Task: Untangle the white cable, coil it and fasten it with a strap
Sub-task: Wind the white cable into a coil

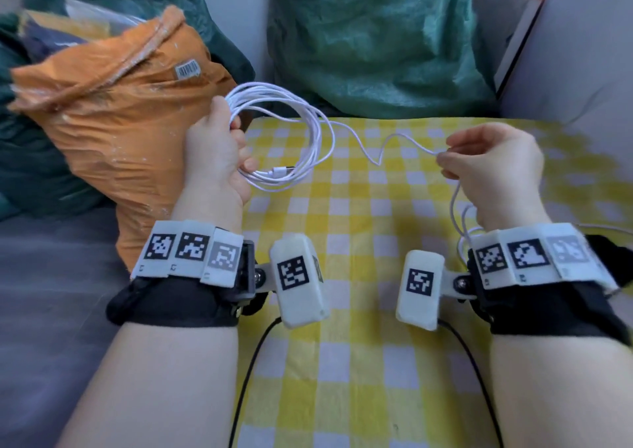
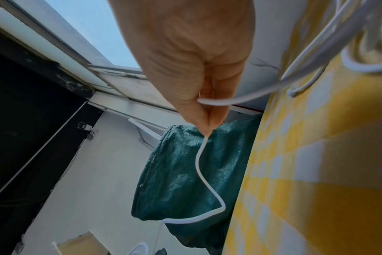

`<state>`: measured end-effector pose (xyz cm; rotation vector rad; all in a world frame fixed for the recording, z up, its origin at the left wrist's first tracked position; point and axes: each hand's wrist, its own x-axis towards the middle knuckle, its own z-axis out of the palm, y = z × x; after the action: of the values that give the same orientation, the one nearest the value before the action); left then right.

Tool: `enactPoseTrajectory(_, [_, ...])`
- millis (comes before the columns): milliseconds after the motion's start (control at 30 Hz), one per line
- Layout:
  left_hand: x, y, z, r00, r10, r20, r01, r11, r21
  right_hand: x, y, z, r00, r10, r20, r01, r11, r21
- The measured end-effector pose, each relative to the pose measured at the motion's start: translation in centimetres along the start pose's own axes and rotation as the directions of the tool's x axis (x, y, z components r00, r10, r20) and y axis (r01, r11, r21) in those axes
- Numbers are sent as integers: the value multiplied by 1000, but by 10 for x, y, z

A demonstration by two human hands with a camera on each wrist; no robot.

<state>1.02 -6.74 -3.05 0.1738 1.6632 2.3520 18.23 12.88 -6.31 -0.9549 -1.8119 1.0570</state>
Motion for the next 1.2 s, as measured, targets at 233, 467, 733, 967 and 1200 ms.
enactPoseTrajectory(233, [0, -11, 6, 998, 1, 68, -6, 997, 75, 3, 3, 3, 996, 10, -93, -36, 961, -275])
enactPoseTrajectory(467, [-15, -8, 16, 876, -90, 475, -10, 979, 204, -12, -30, 13, 986, -37, 164, 14, 990, 139])
enactPoseTrajectory(733, [-31, -2, 21, 703, -204, 681, -52, 941, 335, -29, -41, 14, 710, -140, 690, -4, 979, 202])
enactPoseTrajectory(967, [-34, 1, 22, 666, -239, 707, -109, 906, 408, -24, -41, 17, 820, -109, 562, -9, 979, 203])
enactPoseTrajectory(1200, [-34, 0, 18, 629, -331, 703, -77, 873, 481, -27, -45, 14, 794, -214, 569, 99, 969, 227])
